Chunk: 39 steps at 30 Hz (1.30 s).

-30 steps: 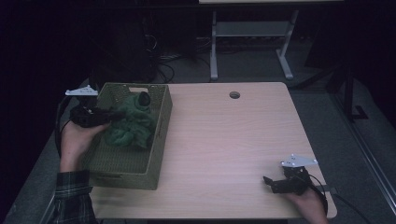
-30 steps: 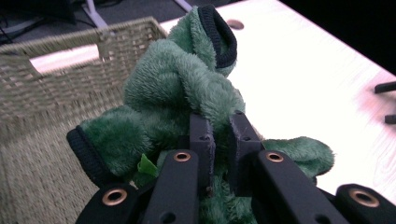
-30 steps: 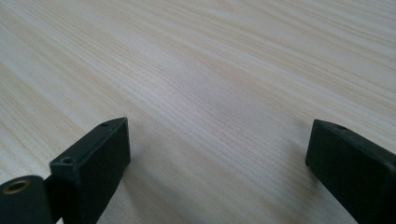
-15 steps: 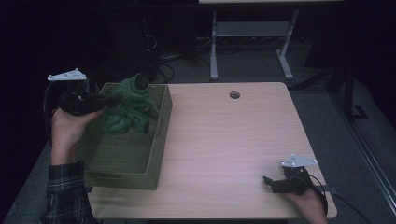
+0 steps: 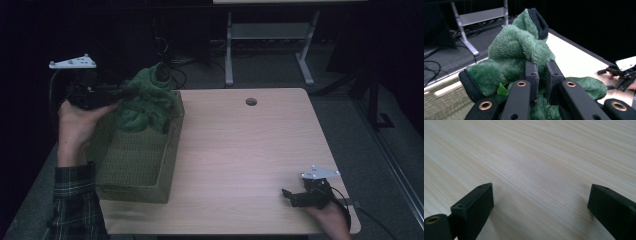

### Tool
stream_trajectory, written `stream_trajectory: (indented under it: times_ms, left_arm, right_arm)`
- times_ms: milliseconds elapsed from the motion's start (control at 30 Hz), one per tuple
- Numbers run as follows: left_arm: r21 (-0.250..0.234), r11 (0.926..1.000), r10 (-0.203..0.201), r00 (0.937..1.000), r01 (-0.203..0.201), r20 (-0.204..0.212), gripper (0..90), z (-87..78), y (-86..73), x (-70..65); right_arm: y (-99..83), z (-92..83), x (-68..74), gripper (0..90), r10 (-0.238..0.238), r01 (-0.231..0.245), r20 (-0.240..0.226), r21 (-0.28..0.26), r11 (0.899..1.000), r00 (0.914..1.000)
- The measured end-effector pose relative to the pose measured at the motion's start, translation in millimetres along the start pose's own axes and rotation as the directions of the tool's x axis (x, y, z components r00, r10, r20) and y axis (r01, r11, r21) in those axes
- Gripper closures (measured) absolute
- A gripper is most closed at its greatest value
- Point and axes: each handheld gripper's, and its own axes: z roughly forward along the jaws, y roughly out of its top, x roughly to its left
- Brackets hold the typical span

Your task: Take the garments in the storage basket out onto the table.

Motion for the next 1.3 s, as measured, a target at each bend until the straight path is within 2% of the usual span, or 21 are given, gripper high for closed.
stream_trajectory:
  times_ms: [433, 533, 567, 600, 633, 667, 1000, 1100, 1167, 1200, 1300]
  left_arm:
    - [0.004, 0.9996, 0.027, 0.9960, -0.028, 0.085, 82.2, 43.5, 8.4, -23.3]
    - [0.008, 0.9995, 0.030, 0.9935, -0.031, 0.109, 82.2, 59.0, 9.0, -31.0]
    - [0.008, 0.9995, 0.030, 0.9935, -0.031, 0.109, 82.2, 59.0, 9.0, -31.0]
    - [0.015, 0.9993, 0.032, 0.9921, -0.034, 0.122, 82.2, 67.2, 8.9, -35.2]
    - [0.015, 0.9993, 0.032, 0.9921, -0.034, 0.122, 82.2, 67.2, 8.9, -35.2]
    - [0.028, 0.9986, 0.040, 0.9906, -0.044, 0.130, 82.2, 75.5, 9.0, -39.8]
    - [0.050, 0.9964, 0.058, 0.9838, -0.067, 0.169, 82.2, 107.0, 10.3, -62.2]
    - [0.049, 0.9967, 0.054, 0.9807, -0.064, 0.188, 82.2, 118.7, 8.4, -69.3]
    - [0.059, 0.9960, 0.053, 0.9773, -0.067, 0.205, 82.2, 134.1, 2.9, -77.4]
    - [0.059, 0.9960, 0.053, 0.9773, -0.067, 0.205, 82.2, 134.1, 2.9, -77.4]
    - [0.067, 0.9959, 0.045, 0.9740, -0.061, 0.222, 82.2, 147.5, -3.7, -84.2]
  right_arm:
    - [0.0, 0.0, -0.1, 6.2, -0.002, 0.002, 0.000, 0.000, 1.000, 1.0000]
    - [0.0, 0.0, 0.0, 6.2, -0.001, 0.001, 0.000, 0.000, 1.000, 1.0000]
    - [0.0, 0.0, 0.0, 6.2, -0.001, 0.001, 0.000, 0.000, 1.000, 1.0000]
    - [0.0, 0.0, 0.0, 6.1, -0.001, 0.001, 0.000, 0.001, 1.000, 1.0000]
    - [0.0, 0.0, 0.0, 6.1, -0.001, 0.001, 0.000, 0.001, 1.000, 1.0000]
    - [0.0, 0.0, -0.1, 6.1, -0.002, 0.002, 0.000, 0.000, 1.000, 1.0000]
    - [0.0, -0.1, 0.1, 6.1, 0.001, -0.001, -0.001, 0.000, 1.000, 1.0000]
    - [0.0, -0.1, 0.1, 6.1, 0.001, -0.001, 0.000, 0.001, 1.000, 1.0000]
    - [0.1, -0.2, 0.2, 6.1, 0.002, -0.002, 0.000, 0.001, 1.000, 1.0000]
    - [0.0, -0.2, 0.1, 6.2, 0.001, -0.001, 0.001, 0.001, 1.000, 1.0000]
    - [0.0, -0.1, 0.1, 6.2, 0.000, 0.000, 0.001, 0.001, 1.000, 1.0000]
